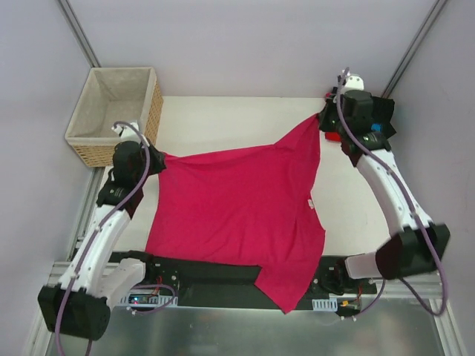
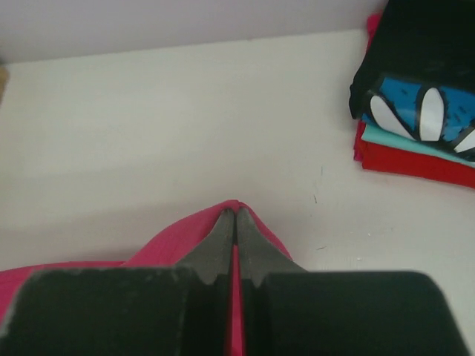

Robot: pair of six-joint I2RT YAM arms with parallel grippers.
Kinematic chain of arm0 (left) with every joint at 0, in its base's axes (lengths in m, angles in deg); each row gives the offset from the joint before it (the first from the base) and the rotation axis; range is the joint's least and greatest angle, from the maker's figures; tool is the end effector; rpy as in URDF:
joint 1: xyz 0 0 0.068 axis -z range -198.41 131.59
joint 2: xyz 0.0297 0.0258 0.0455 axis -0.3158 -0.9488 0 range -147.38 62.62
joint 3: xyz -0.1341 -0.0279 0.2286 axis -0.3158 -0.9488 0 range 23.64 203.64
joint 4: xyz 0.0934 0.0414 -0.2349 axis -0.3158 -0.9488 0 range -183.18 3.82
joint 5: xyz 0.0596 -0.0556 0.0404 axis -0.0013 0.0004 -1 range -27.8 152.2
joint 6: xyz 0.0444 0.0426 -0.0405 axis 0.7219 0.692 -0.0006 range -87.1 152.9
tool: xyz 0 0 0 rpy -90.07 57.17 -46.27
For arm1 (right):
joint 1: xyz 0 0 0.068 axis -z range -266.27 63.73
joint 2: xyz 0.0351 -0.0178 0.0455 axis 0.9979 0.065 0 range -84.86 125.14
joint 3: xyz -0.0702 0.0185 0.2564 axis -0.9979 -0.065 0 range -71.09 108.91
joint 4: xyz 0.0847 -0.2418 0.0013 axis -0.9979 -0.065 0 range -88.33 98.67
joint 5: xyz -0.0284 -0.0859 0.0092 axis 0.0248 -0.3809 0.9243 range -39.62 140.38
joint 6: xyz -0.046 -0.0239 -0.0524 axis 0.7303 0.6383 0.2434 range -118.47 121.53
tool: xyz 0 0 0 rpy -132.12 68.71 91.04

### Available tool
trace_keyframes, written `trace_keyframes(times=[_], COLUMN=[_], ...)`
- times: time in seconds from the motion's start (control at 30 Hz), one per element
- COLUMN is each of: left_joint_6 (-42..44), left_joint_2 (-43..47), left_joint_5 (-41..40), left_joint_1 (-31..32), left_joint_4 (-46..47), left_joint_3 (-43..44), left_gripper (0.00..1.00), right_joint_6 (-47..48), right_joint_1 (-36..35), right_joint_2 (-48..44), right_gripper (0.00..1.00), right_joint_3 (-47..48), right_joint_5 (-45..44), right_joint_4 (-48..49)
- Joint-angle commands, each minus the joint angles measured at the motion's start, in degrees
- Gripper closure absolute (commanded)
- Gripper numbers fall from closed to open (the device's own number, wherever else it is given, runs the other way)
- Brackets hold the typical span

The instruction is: Fold and stack the t-shirts

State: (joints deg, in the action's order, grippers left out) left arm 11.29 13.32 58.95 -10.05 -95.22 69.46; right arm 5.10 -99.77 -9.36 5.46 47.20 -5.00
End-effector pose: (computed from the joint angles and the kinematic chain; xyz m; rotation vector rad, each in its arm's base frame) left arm 0.2250 -0.0297 0.3248 -0.2484 1.7833 -0.3241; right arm 0.3179 0.0727 0.3976 -0.2265 1.7770 0.0746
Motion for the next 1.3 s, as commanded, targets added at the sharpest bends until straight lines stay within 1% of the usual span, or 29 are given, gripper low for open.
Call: trace_keyframes(times=[0.0, 0.03, 0.1, 0.13, 0.17, 0.2, 0.23, 0.27, 0.4, 0.43, 0.47, 0.53, 0.57, 0.6, 0.67, 0.73, 0.8, 0.83, 0.87, 0.9, 0.93, 0.97, 1.0, 1.03, 1.07, 1.13, 1.2, 1.23, 1.27], left_joint_6=[-3.0, -3.09, -3.27, -3.27, -3.18, -2.66, -2.22, -1.86, -2.21, -2.56, -3.35, -4.05, -4.41, -4.58, -4.85, -4.94, -5.29, -5.55, -5.55, -5.64, -5.9, -6.43, -6.87, -7.22, -7.74, -7.92, -8.54, -9.15, -9.5], left_joint_2=[-9.83, -14.99, -20.2, -25.44, -28.19, -30.92, -36.08, -38.48, -50.86, -52.46, -53.96, -58.16, -59.32, -61.6, -63.54, -66.09, -67.94, -68.38, -69.0, -69.7, -70.05, -70.23, -70.15, -69.88, -69.62, -67.69, -64.28, -62.69, -61.2], left_joint_5=[-5.62, -5.81, -5.28, -5.02, -4.49, -3.62, -3.26, -3.0, -1.59, -0.81, -0.45, 1.13, 1.4, 1.75, 2.45, 2.37, 2.37, 2.37, 2.02, 1.93, 1.67, 1.49, 1.05, 0.27, -0.26, -1.15, -0.97, -0.1, 0.95], left_joint_1=[-1.85, -2.38, -2.65, -2.82, -3.08, -3.17, -3.44, -3.53, -4.4, -4.58, -4.93, -5.11, -5.28, -5.37, -5.46, -5.55, -5.98, -6.07, -6.25, -6.34, -6.69, -6.86, -7.13, -7.39, -7.39, -7.48, -7.48, -7.48, -7.39], left_joint_4=[12.37, 14.12, 16.06, 17.64, 17.91, 17.91, 17.91, 17.91, 17.91, 17.91, 17.91, 17.91, 17.91, 17.83, 17.48, 16.51, 16.25, 16.07, 16.07, 15.81, 15.11, 14.84, 14.66, 13.97, 13.7, 13.52, 13.52, 13.52, 13.52], left_joint_3=[1.98, 3.73, 6.11, 8.9, 10.85, 15.04, 17.09, 18.93, 29.12, 30.45, 31.77, 35.38, 36.43, 38.44, 40.39, 43.03, 44.96, 45.4, 45.84, 46.54, 46.9, 47.08, 46.99, 46.82, 46.64, 45.76, 44.02, 43.22, 42.51], left_gripper=[1.0, 1.0, 1.0, 1.0, 1.0, 1.0, 1.0, 1.0, 1.0, 1.0, 1.0, 1.0, 1.0, 1.0, 1.0, 1.0, 1.0, 1.0, 1.0, 1.0, 0.92, 0.79, 0.4, 0.24, 0.01, 0.01, 0.01, 0.01, 0.01], right_joint_6=[-3.31, -3.31, -3.31, -3.4, -3.31, -3.31, -3.31, -3.4, -3.4, -4.88, -5.15, -5.51, -5.59, -5.6, -5.77, -6.47, -7.61, -7.96, -8.23, -8.93, -9.2, -9.55, -9.64, -9.46, -9.29, -8.59, -8.06, -7.71, -7.27], right_joint_1=[4.0, 4.27, 4.97, 5.15, 5.58, 5.76, 5.94, 6.03, 6.38, 6.29, 6.38, 6.46, 6.55, 6.47, 6.47, 6.47, 6.47, 6.38, 6.38, 6.46, 6.29, 6.2, 6.2, 5.94, 5.85, 5.68, 5.32, 4.89, 4.62], right_joint_2=[12.16, 14.12, 17.99, 21.58, 23.7, 25.64, 29.22, 30.91, 38.47, 39.71, 42.42, 44.89, 47.86, 49.37, 53.67, 55.88, 58.34, 59.05, 59.93, 60.89, 61.16, 61.25, 60.9, 60.55, 60.2, 57.84, 54.68, 50.22, 47.74], right_gripper=[0.99, 0.99, 0.99, 0.99, 0.99, 0.99, 0.99, 0.99, 0.99, 0.99, 0.99, 0.99, 0.99, 0.99, 0.99, 0.99, 0.99, 0.97, 0.92, 0.65, 0.49, 0.35, 0.2, 0.13, 0.09, 0.04, 0.04, 0.03, 0.03], right_joint_3=[6.23, 7.54, 12.11, 14.3, 17.98, 20.19, 22.13, 25.8, 33.38, 34.96, 36.28, 40.94, 42.7, 46.98, 50.95, 54.03, 55.19, 55.98, 56.25, 56.25, 55.9, 55.29, 54.76, 54.23, 53.53, 52.56, 48.8, 46.78, 44.49], right_joint_5=[5.37, 5.29, 5.82, 5.82, 6.08, 6.34, 6.52, 6.78, 7.57, 7.49, 7.66, 7.84, 7.93, 8.1, 8.45, 8.37, 8.37, 8.37, 8.28, 8.28, 8.1, 7.58, 7.05, 6.18, 5.82, 5.29, 4.85, 4.68, 4.67], right_joint_4=[7.08, 6.99, 6.64, 6.12, 5.07, 4.54, 4.1, 3.31, 2.51, 2.42, 2.33, 1.9, 0.85, 0.23, -1.53, -1.54, -0.4, 0.04, 1.01, 1.54, 2.85, 3.3, 3.91, 4.7, 4.71, 4.62, 4.79, 5.49, 6.11])
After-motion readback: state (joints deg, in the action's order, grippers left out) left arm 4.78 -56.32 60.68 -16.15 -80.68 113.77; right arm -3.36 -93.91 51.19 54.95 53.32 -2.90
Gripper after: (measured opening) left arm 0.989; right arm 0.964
